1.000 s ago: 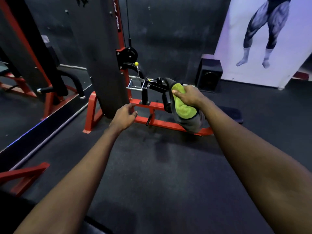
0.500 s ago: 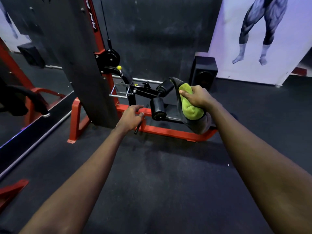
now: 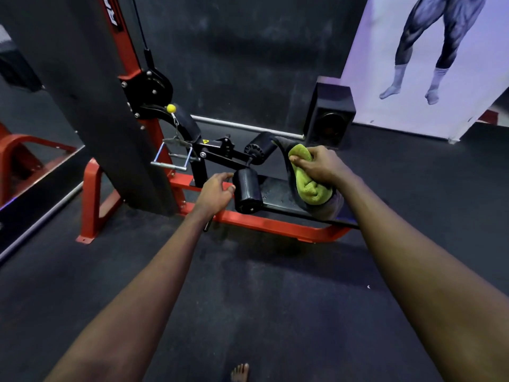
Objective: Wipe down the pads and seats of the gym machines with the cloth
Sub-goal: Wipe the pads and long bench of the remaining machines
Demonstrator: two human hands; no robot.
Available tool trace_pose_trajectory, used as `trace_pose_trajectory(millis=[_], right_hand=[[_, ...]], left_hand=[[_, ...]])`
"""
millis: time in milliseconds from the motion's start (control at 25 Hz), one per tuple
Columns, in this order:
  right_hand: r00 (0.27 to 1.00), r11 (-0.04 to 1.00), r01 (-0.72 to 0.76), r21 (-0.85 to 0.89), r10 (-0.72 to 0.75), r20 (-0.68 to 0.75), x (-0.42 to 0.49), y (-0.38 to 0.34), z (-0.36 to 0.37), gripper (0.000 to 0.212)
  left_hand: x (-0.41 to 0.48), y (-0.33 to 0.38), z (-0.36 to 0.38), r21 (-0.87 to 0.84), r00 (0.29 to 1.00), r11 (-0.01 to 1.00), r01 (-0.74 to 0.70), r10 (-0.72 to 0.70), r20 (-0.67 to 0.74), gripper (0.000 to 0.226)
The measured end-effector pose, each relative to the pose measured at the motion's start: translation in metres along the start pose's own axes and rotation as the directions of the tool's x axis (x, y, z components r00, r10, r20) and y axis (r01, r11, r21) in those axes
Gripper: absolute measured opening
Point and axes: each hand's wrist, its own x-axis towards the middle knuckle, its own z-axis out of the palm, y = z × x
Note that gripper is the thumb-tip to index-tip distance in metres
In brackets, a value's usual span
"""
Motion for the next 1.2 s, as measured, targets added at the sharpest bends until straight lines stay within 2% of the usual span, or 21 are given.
trace_pose_trajectory(millis=[240, 440, 640, 720, 960, 1200], right_hand=[[0.996, 0.999, 0.034, 0.023, -0.036, 0.084, 0.106, 0.051, 0.013, 0.04], [0.988, 0.997, 0.077, 0.026, -0.08, 0.134, 0.212, 0.083, 0.016, 0.041], [0.957, 0.994, 0.104, 0.032, -0.109, 0.27, 0.297, 0.097, 0.054, 0.038], [0.939, 0.994, 0.102, 0.034, -0.107, 0.328, 0.33, 0.095, 0.081, 0.038], [0.933, 0.994, 0.106, -0.025, -0.09, 0.348, 0.378, 0.119, 0.188, 0.036], [0.89, 0.982, 0.177, -0.064, -0.132, 0.436, 0.435, 0.17, 0.27, 0.036]], left_hand=[[0.082, -0.016, 0.049, 0.025, 0.993, 0.994, 0.108, -0.109, 0.047, 0.042], [0.143, -0.03, 0.081, 0.016, 0.974, 0.974, 0.228, -0.228, 0.008, 0.042], [0.188, -0.054, 0.11, 0.018, 0.941, 0.941, 0.337, -0.337, -0.005, 0.04], [0.21, -0.082, 0.128, -0.017, 0.915, 0.915, 0.404, -0.404, 0.011, 0.04], [0.249, -0.133, 0.189, -0.099, 0.851, 0.846, 0.525, -0.523, 0.048, 0.039], [0.273, -0.184, 0.257, -0.181, 0.721, 0.702, 0.688, -0.689, 0.07, 0.053]])
